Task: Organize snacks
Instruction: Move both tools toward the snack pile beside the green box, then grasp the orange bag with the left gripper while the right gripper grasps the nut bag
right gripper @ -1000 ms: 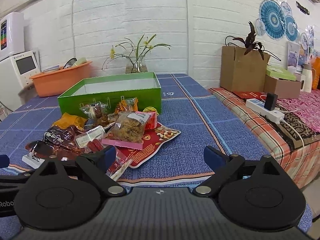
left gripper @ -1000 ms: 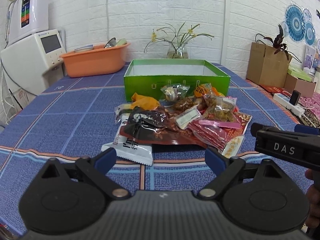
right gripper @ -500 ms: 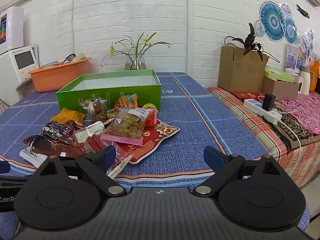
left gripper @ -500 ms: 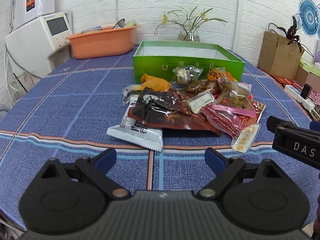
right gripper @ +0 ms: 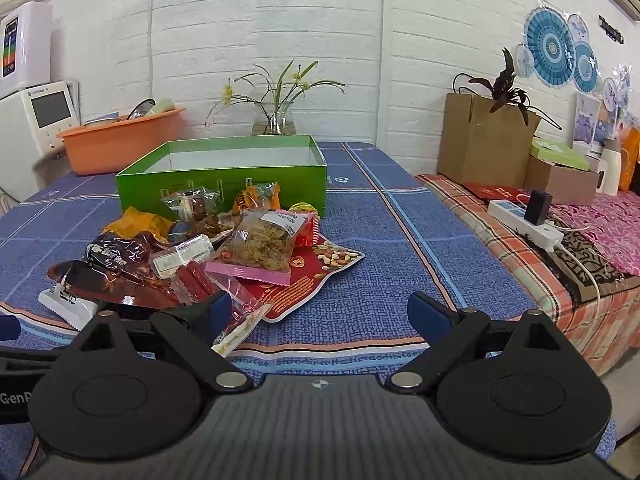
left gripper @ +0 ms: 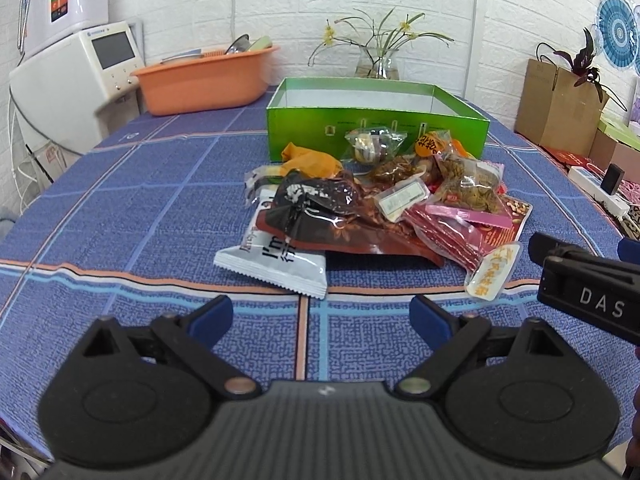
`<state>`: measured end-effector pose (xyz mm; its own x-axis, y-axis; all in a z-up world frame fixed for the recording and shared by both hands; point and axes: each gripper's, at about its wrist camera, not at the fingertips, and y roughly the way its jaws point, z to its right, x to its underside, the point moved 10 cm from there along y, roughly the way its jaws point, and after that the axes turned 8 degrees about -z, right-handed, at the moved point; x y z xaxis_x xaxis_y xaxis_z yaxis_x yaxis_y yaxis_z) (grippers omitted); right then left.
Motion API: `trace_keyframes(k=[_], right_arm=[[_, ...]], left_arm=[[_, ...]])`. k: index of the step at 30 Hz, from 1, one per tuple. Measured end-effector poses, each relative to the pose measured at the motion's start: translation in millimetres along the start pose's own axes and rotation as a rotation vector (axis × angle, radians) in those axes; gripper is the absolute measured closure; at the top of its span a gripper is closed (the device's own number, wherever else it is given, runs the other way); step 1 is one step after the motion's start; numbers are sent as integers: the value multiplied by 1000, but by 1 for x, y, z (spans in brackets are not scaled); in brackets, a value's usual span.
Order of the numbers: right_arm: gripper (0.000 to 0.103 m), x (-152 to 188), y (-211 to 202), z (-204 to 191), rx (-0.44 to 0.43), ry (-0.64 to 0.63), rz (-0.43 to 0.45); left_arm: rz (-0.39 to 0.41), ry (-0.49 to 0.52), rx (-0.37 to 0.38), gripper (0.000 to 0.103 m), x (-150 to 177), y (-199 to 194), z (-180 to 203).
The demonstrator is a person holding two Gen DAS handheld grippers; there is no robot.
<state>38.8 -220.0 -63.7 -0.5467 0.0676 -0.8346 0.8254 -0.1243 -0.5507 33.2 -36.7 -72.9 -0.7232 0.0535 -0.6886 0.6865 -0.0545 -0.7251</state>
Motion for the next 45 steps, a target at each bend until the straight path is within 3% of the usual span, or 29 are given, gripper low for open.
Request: trace_keyframes(k=[23, 27, 31, 34, 38, 40, 42, 45], right_arm=[[0, 3, -2, -8, -56, 15, -12], [0, -4, -9, -6, -96, 39, 69], [0, -17, -18, 1, -163, 88, 172], [0, -24, -15, 5, -234, 103, 148], [0, -33, -7, 19, -272, 164, 118], [0, -38, -1, 26, -304, 210, 100], [0, -43, 4, 32, -349, 262, 98], [0, -50, 12, 32, -412, 269, 74]], left_arm=[[-3, -19, 3, 12, 2, 1, -6], [32, -32, 2, 12, -7, 0, -10], [115, -48, 24, 12, -18, -5, -23], [213, -71, 71, 12, -29, -13, -37], [395, -188, 151, 12, -42, -23, -66], [349, -253, 159, 12, -47, -16, -78], [281, -250, 190, 12, -52, -4, -81], [266, -190, 104, 12, -60, 7, -86]])
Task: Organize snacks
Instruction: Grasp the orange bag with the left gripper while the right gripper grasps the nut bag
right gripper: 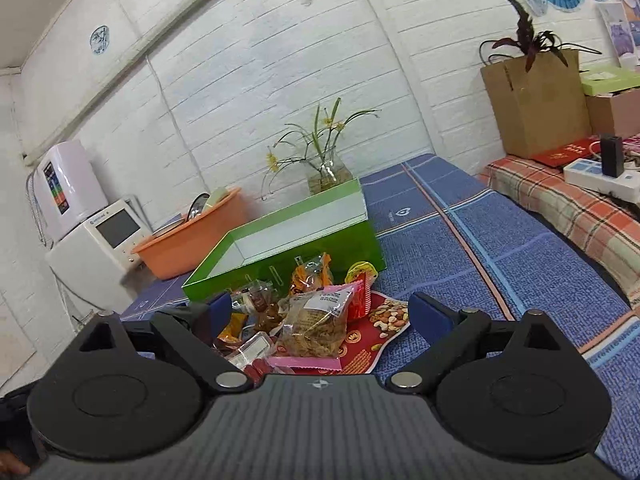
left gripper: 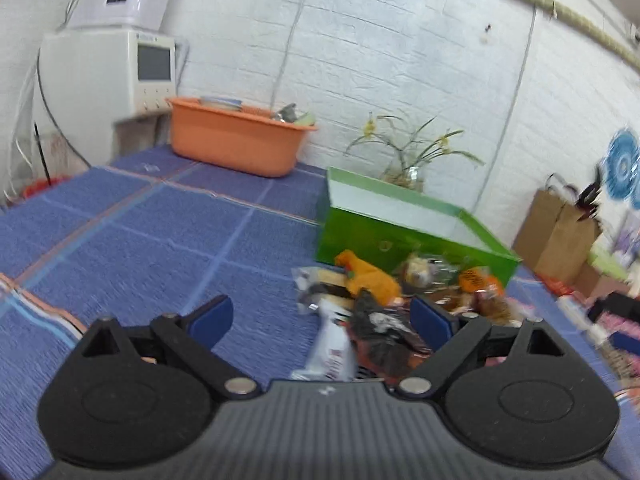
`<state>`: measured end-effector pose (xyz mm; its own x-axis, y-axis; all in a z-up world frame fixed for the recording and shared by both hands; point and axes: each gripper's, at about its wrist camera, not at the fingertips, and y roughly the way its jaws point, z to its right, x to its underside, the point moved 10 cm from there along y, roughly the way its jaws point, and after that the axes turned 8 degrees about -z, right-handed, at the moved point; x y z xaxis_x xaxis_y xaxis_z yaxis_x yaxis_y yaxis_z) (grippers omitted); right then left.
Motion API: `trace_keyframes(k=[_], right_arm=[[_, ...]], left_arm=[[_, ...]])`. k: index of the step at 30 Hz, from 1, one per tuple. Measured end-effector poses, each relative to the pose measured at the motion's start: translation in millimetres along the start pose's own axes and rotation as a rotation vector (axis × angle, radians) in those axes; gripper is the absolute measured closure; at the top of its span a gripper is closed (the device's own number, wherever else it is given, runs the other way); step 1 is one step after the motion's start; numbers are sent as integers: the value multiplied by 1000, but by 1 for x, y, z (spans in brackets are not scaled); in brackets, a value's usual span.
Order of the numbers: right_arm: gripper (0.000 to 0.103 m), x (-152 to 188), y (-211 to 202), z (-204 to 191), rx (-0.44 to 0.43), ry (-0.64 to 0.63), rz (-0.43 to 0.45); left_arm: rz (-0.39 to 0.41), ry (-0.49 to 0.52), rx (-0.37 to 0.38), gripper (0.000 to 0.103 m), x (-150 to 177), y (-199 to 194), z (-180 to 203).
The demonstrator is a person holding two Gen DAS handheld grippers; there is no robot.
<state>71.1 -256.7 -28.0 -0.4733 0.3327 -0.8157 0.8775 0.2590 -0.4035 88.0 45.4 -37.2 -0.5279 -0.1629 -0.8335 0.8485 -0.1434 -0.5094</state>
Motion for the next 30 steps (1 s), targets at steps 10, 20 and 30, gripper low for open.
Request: trace_keyframes(k=[10, 20, 30], right_arm=[[0, -12, 31, 0, 83, -86, -76], [0, -4, 62, -6, 74, 8, -137], [0, 9, 101, -22, 103, -127, -274]], left_arm=[[-14, 280, -46, 12, -47, 54, 35], [-229, 328, 20, 12, -32, 134, 63], [-351, 348, 167, 33, -19, 151, 68]])
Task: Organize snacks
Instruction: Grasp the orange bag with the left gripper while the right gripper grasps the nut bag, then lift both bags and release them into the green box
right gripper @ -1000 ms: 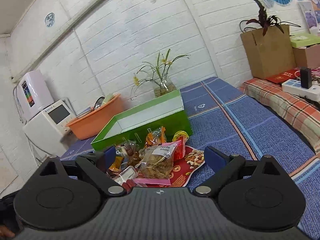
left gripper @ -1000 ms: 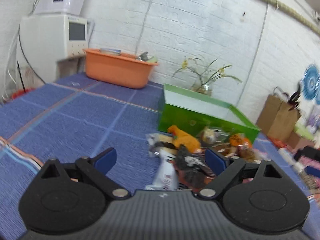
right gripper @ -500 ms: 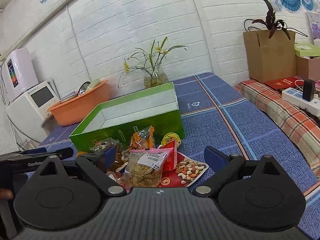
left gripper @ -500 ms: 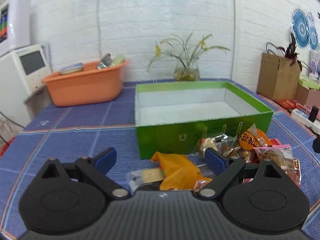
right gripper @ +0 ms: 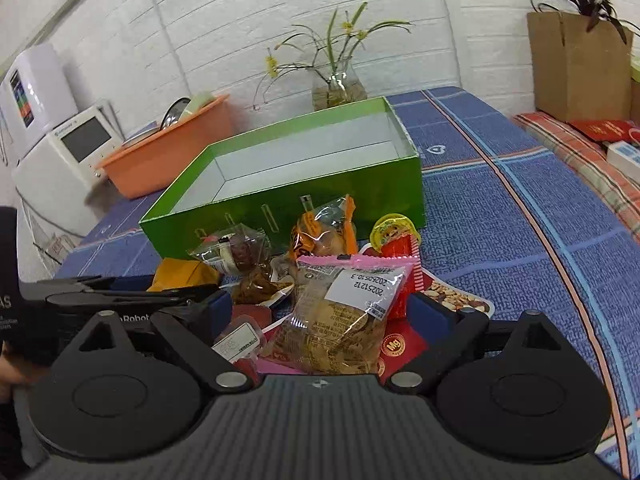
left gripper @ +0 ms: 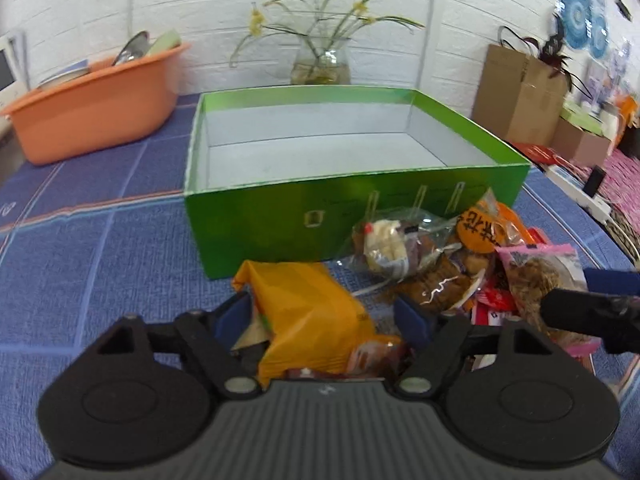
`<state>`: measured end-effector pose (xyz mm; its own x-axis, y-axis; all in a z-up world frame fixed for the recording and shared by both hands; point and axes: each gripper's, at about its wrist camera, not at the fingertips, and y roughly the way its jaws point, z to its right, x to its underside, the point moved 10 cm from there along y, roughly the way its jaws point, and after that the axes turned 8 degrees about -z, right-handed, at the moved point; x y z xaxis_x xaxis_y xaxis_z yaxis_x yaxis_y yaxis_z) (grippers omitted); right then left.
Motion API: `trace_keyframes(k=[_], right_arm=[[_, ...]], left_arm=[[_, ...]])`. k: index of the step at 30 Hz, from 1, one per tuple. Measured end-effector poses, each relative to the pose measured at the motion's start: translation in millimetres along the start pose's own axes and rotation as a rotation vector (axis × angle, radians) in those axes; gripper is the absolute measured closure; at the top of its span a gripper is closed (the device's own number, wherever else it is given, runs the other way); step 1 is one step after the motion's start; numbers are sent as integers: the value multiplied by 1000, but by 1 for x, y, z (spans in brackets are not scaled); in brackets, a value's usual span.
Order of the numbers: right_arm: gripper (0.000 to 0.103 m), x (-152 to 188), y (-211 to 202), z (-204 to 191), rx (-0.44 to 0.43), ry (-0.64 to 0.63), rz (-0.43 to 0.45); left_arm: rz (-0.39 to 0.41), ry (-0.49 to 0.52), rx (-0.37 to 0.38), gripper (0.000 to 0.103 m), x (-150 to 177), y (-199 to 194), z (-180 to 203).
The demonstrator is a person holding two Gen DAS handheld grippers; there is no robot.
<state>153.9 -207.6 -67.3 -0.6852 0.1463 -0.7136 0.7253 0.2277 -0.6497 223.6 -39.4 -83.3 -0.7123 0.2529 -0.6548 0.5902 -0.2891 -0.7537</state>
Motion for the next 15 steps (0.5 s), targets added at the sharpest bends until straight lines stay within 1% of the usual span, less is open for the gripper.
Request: trace_keyframes(k=[1, 2, 3, 4, 5, 6, 8, 10, 12, 15], right_arm=[[0, 0, 2, -1, 23, -35, -9], [7, -1, 3, -1, 61, -75, -13], [18, -1, 4, -2, 83, -126, -15], [19, -2, 6, -4, 68, -173, -21], [20, -2, 7, -5, 66, -200, -29], [21, -2, 7, -7, 69, -227, -32], [24, -1, 5, -11, 71, -279, -29], [25, -1, 0, -13, 56, -282, -5], [26, -1, -9, -13, 29, -246, 24], [26, -2, -24, -16, 6, -221, 78]], left_arm=[[-10, 22, -7, 37, 0, 1, 2], [-18, 47, -12, 43, 0, 1, 3], [-27, 76, -15, 47, 0, 1, 5], [-39, 104, -14, 51, 2, 0, 6], [-47, 119, -12, 51, 3, -1, 6], [-49, 124, -10, 52, 5, -3, 6], [-38, 104, 0, 52, 7, -8, 1], [-4, 68, -3, 52, 11, -15, -4], [45, 25, -2, 52, 14, -27, -8], [128, -10, -34, 53, 16, -51, -12]])
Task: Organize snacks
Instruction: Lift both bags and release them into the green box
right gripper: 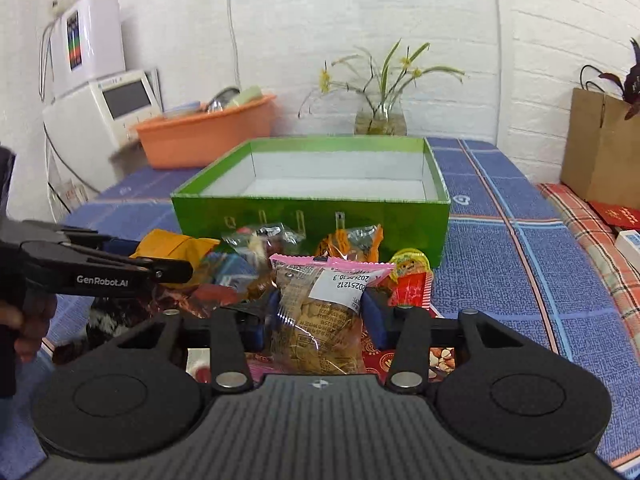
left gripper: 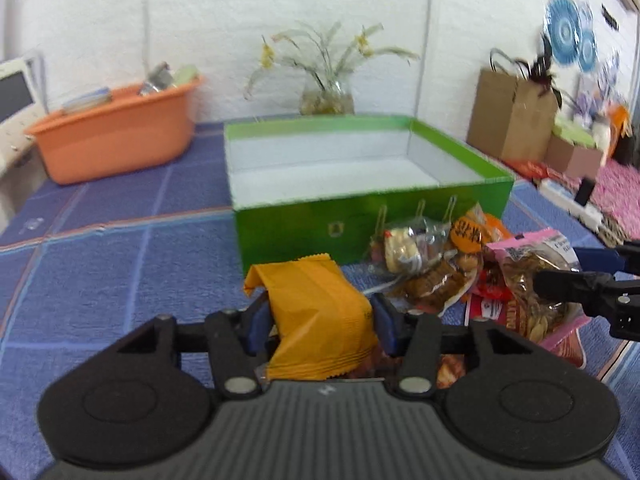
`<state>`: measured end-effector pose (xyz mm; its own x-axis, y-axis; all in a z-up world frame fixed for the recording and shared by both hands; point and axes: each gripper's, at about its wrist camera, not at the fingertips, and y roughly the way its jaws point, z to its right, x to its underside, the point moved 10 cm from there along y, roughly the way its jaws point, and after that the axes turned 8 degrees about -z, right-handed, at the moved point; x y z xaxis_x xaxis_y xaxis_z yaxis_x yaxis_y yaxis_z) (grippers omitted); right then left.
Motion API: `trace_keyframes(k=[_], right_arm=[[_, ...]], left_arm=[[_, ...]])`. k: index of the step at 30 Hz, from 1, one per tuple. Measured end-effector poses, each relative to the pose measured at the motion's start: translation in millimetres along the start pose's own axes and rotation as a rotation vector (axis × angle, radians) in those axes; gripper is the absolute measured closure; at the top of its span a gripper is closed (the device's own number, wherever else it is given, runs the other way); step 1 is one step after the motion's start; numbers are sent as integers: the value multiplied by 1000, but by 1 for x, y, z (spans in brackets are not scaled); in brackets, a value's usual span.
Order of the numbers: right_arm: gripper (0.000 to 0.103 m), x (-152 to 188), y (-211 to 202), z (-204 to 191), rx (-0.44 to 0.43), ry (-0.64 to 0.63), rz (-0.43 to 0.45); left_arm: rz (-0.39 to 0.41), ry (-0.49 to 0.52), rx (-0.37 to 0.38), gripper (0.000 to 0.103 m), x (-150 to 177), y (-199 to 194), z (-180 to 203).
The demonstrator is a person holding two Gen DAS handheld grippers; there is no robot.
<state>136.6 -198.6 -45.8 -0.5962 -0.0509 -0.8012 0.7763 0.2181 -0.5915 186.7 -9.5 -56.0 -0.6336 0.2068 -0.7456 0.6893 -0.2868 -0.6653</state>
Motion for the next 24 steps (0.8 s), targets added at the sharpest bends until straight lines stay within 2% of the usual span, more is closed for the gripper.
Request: trace_keyframes(k=[3, 10, 16, 19, 24], right_arm=[[26, -6, -11, -9, -11, -14, 43], [26, -8, -18, -38, -63, -65, 81], [26, -18, -25, -52, -94, -91, 128], [26, -37, -33, -51, -81, -129, 194], [26, -90, -51, -26, -18, -105, 337]], left_arm=[[60, -29, -10, 53, -2, -24, -4], [143, -101, -51, 53, -7, -62, -14], [219, -96, -102, 52, -20, -89, -14], [246, -92, -115, 52, -36, -94, -13], [285, -89, -106, 52, -76, -91, -9]])
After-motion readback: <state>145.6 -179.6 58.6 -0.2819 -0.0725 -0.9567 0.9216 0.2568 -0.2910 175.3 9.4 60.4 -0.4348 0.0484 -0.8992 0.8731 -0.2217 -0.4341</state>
